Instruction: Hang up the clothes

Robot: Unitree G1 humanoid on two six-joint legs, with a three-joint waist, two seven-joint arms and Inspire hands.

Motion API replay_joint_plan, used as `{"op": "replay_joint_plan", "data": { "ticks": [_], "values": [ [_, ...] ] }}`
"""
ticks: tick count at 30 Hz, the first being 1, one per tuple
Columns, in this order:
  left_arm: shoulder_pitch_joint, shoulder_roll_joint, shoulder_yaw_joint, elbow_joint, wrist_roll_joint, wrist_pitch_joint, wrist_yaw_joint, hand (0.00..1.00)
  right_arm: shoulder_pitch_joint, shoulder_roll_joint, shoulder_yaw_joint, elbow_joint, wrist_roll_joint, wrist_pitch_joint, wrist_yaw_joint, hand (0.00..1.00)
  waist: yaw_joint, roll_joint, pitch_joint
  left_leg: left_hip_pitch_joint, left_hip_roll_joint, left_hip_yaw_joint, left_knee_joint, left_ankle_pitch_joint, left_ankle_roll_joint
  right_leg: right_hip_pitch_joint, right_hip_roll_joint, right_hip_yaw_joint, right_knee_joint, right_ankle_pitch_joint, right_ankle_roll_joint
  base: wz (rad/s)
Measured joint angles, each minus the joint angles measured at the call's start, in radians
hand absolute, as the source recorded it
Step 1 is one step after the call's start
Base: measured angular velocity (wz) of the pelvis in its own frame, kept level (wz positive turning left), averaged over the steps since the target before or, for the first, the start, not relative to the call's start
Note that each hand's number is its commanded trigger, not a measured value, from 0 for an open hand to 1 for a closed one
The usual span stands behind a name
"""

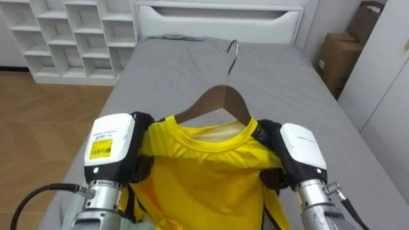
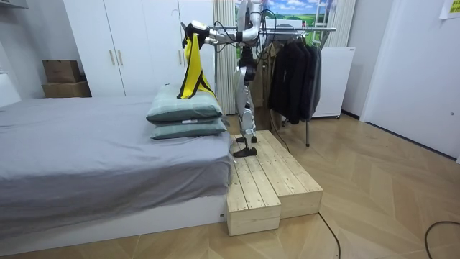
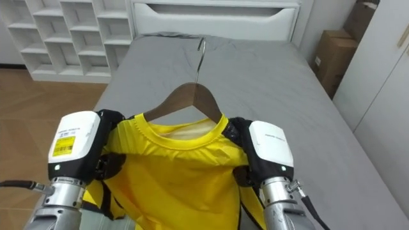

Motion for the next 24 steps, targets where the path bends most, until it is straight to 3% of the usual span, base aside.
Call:
{"op": "replay_joint_plan", "data": {
  "ticks": [20,22,23,24],
  "values": [
    [0.000,-0.008,0.004,0.000,0.023,0.010,0.000,1.00,0.000,-0.003,-0.021,0.014,0.035,0.010,0.044,1.00,-0.001,0.001,0.0002,-0.002,-0.001,0.001,-0.002,0.000,0.000,-0.001,-0.001,-0.008,-0.002,0.000,0.000,0.00],
    [0.000,-0.008,0.004,0.000,0.023,0.010,0.000,0.63,0.000,-0.003,-0.021,0.014,0.035,0.010,0.046,1.00,-0.001,0.002,0.0004,-0.002,-0.001,0.001,-0.003,0.000,0.000,-0.001,-0.001,-0.008,-0.002,0.000,0.000,0.00],
    [0.000,-0.008,0.004,0.000,0.023,0.010,0.000,0.00,-0.001,-0.003,-0.022,0.014,0.035,0.010,0.051,1.00,-0.001,0.003,0.0005,-0.002,-0.001,0.000,-0.003,0.000,0.000,-0.001,-0.001,-0.008,-0.002,0.000,0.000,0.00],
    [0.000,-0.008,0.004,0.000,0.023,0.010,0.000,0.00,-0.001,-0.003,-0.023,0.014,0.036,0.010,0.054,1.00,0.000,0.003,0.0009,-0.002,-0.001,0.000,-0.003,0.000,0.000,-0.002,-0.001,-0.009,-0.002,0.000,0.000,0.00]
  ]
}}
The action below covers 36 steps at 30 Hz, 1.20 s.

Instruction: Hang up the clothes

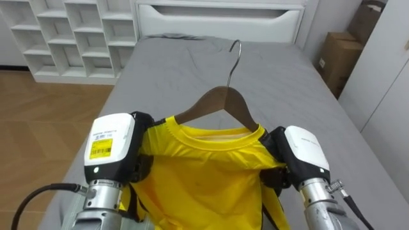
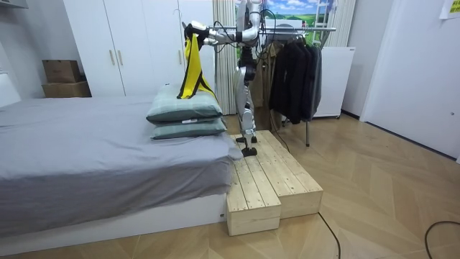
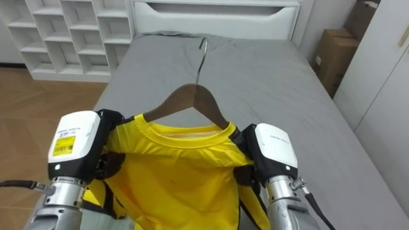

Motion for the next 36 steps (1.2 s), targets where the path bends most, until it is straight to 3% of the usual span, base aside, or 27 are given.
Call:
{"op": "replay_joint_plan", "data": {
  "ticks": [3,6,14,32,36],
  "values": [
    [0.000,-0.003,0.001,0.000,-0.007,-0.001,0.000,0.00,0.000,0.001,0.001,0.003,0.004,-0.001,0.003,1.00,0.001,0.001,0.0007,0.000,0.000,0.000,-0.003,0.000,0.000,-0.002,0.000,0.000,0.000,0.000,0.000,0.00],
    [0.001,-0.031,0.000,0.000,-0.056,-0.004,0.000,0.00,0.000,0.010,0.003,0.025,0.006,-0.002,0.018,1.00,0.005,0.003,0.0015,0.001,0.000,0.000,-0.008,0.000,0.000,-0.004,0.000,0.000,0.001,0.000,0.000,0.00],
    [0.001,-0.044,-0.002,0.000,-0.077,-0.004,0.000,0.00,0.000,0.010,0.003,0.026,0.003,-0.002,0.041,1.00,0.006,0.004,0.0015,0.001,-0.001,0.003,-0.010,0.000,0.000,-0.006,0.000,0.003,0.000,0.000,0.000,0.00],
    [0.025,-0.047,-0.002,0.000,-0.081,-0.017,-0.018,0.00,0.013,0.001,0.004,0.078,-0.085,-0.001,0.054,1.00,-0.004,0.007,0.0009,0.012,0.000,0.017,-0.011,0.000,0.000,-0.001,-0.001,0.019,0.001,0.000,0.000,-0.02],
    [0.026,-0.047,-0.001,0.001,-0.127,-0.017,-0.017,0.00,0.013,-0.002,0.001,0.102,-0.084,-0.001,0.054,1.00,-0.004,0.007,0.0007,0.013,0.000,0.018,-0.011,0.000,0.000,-0.001,-0.001,0.021,0.002,0.000,0.000,0.00]
  ]
}}
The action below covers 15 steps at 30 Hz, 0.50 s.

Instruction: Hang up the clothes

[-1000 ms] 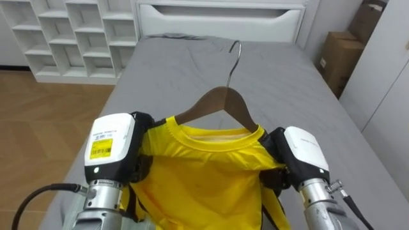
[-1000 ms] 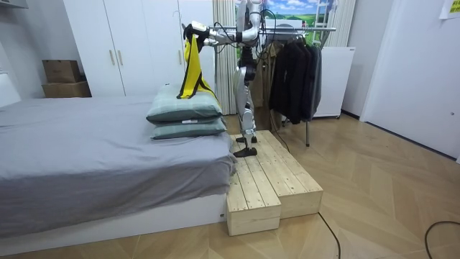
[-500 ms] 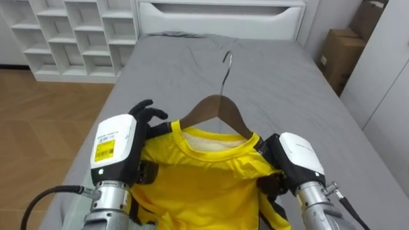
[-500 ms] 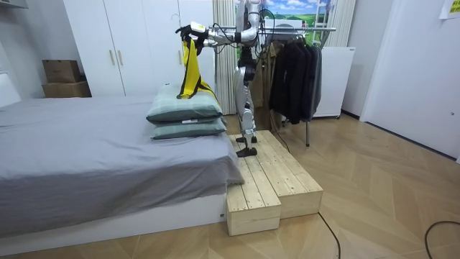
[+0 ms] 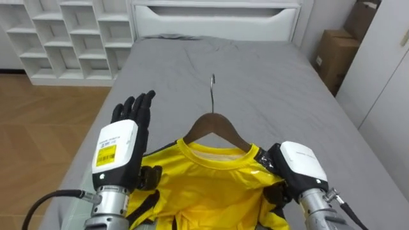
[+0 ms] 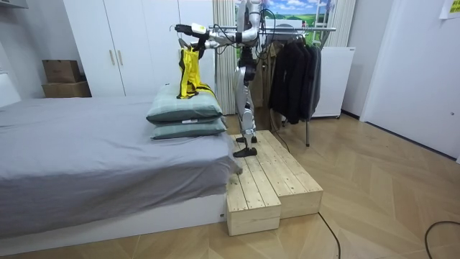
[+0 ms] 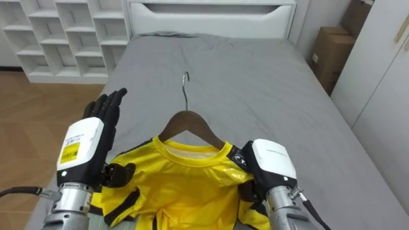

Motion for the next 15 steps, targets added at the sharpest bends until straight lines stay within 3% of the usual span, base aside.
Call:
{"op": "replay_joint_plan", "data": {
  "ticks": [8,15],
  "values": [
    [0.013,0.003,0.001,0.003,-0.086,0.000,0.001,0.00,0.005,0.000,-0.012,0.005,0.004,-0.001,0.002,1.00,-0.008,-0.002,-0.0014,0.017,0.000,0.008,-0.003,0.000,0.000,0.012,-0.001,0.009,0.000,0.000,0.000,-0.03],
    [0.061,0.008,0.046,0.011,-0.127,-0.005,0.001,0.00,0.005,-0.026,-0.114,0.004,0.017,-0.037,-0.004,1.00,-0.029,-0.005,-0.0018,0.025,0.000,0.011,0.001,0.000,0.000,0.020,-0.002,0.012,0.000,0.000,0.000,0.00]
  ]
}}
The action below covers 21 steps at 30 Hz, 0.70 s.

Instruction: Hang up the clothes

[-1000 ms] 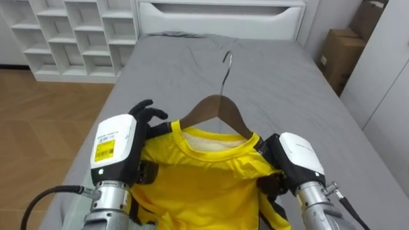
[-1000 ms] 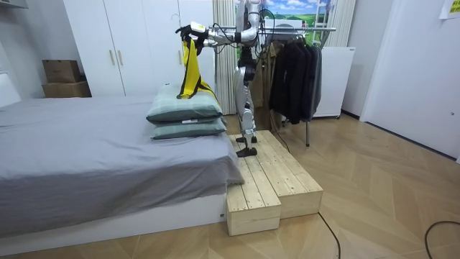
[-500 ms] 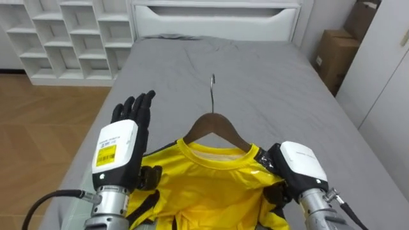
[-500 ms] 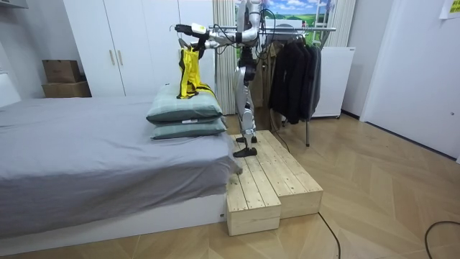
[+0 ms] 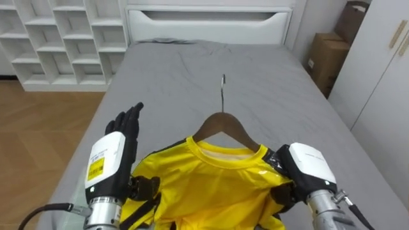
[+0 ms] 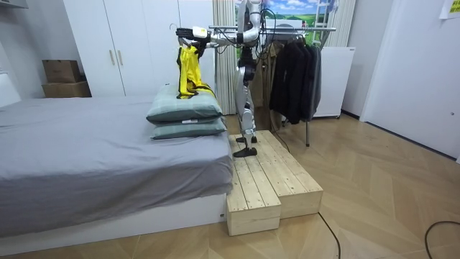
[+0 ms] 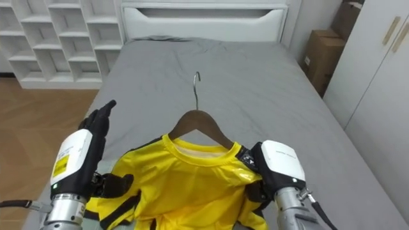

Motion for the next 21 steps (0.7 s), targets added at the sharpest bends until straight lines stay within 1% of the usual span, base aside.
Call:
{"op": "replay_joint_plan", "data": {
  "ticks": [2,6,8,9,13,18,21],
  "values": [
    [0.000,0.003,0.017,0.012,0.001,-0.004,0.000,0.00,0.000,-0.012,-0.027,-0.005,0.002,-0.001,-0.002,1.00,-0.001,-0.001,-0.0003,0.004,0.000,0.000,0.000,0.000,0.000,0.003,0.000,0.001,-0.001,0.000,0.000,-0.02],
    [0.007,0.006,0.032,0.041,0.000,-0.004,-0.001,0.00,0.000,-0.018,-0.074,-0.017,0.012,-0.002,-0.004,1.00,-0.011,-0.002,-0.0003,0.007,0.000,0.009,-0.002,0.000,0.000,0.002,0.000,0.011,-0.002,0.000,0.000,-0.07],
    [0.016,0.005,0.038,0.071,0.001,-0.016,-0.001,0.00,0.000,-0.018,-0.096,-0.017,0.019,-0.002,-0.008,1.00,-0.014,-0.005,-0.0014,0.007,0.000,0.013,-0.009,0.000,0.000,-0.003,0.000,0.015,-0.002,0.000,0.000,-0.05],
    [0.026,0.005,0.043,0.096,0.001,-0.023,0.001,0.00,0.001,-0.018,-0.102,-0.017,0.020,-0.003,-0.008,1.00,-0.021,-0.007,-0.0025,0.009,0.000,0.014,-0.008,0.000,0.000,-0.002,0.000,0.016,-0.002,0.000,0.000,-0.04],
    [0.047,0.005,0.049,0.158,-0.020,-0.023,0.000,0.00,0.022,-0.018,-0.129,-0.017,0.020,-0.008,-0.031,1.00,-0.027,-0.009,-0.0040,0.011,0.001,0.019,-0.006,0.000,0.000,0.000,0.000,0.015,-0.001,0.000,0.000,-0.02],
    [0.050,0.005,0.074,0.188,-0.019,-0.025,0.003,0.00,0.027,-0.018,-0.138,-0.017,0.020,-0.008,-0.045,1.00,-0.045,-0.007,-0.0045,0.018,0.001,0.021,-0.011,0.000,0.000,0.004,0.000,0.015,-0.001,0.000,0.000,0.00],
    [0.051,0.005,0.085,0.240,-0.020,-0.034,0.006,0.00,0.043,-0.018,-0.169,-0.024,0.020,-0.016,-0.059,1.00,-0.046,-0.005,-0.0065,0.027,0.002,0.023,-0.017,0.000,0.000,0.008,0.000,0.017,0.001,0.000,0.000,-0.02]
  ]
}}
